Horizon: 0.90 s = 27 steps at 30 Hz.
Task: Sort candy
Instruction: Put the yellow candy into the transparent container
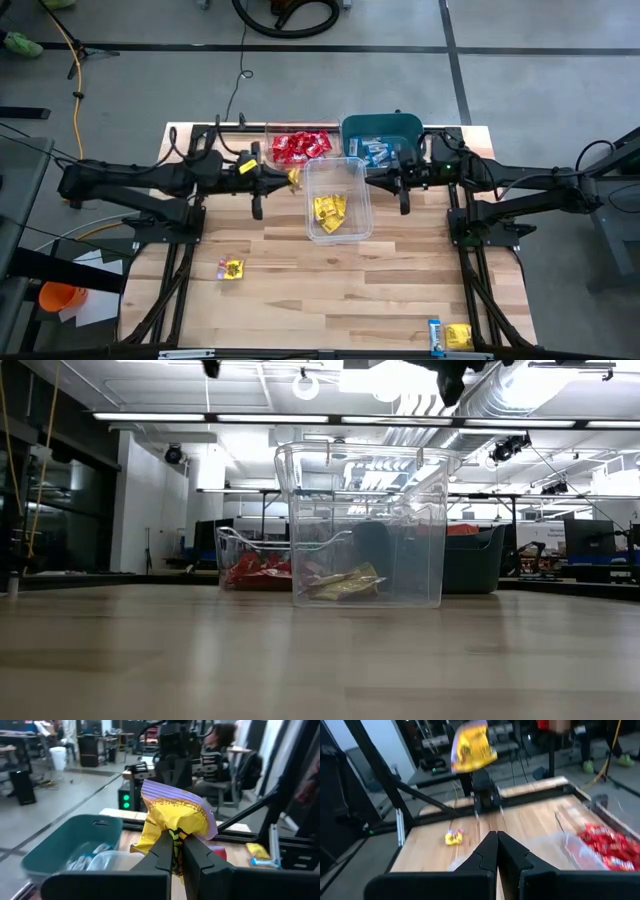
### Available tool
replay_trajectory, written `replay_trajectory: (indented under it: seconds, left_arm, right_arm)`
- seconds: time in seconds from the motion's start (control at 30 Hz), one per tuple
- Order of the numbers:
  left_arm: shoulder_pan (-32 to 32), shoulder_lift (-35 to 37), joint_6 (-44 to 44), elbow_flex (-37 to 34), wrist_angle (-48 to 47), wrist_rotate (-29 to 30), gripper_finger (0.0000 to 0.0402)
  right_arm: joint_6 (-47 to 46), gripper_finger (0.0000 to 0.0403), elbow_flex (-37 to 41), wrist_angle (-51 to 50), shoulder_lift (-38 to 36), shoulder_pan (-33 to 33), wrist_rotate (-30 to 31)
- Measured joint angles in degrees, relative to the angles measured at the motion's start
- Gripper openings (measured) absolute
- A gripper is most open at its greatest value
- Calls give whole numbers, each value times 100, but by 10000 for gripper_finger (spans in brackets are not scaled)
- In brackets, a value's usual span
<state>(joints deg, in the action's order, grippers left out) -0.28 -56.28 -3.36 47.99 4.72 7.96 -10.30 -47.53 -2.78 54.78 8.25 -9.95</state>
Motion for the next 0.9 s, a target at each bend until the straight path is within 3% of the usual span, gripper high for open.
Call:
replay_trajectory:
  seconds: [0.17,0.6,0.73,0.9]
  left_arm:
    - [81,-309,104,0,291,-262,1]
    - [188,-559,316,11,696,-274,2]
    - [215,-1031,654,467,459,-252,2]
    - [226,-2033,1143,1432,-653,-252,1]
  right_arm:
    - [28,0,0,136,-2,-31,-18]
    - [33,0,0,517,-1,-31,-117]
    - [239,0,0,759,-1,-33,-24]
    - [438,0,0,807,-5,-31,477]
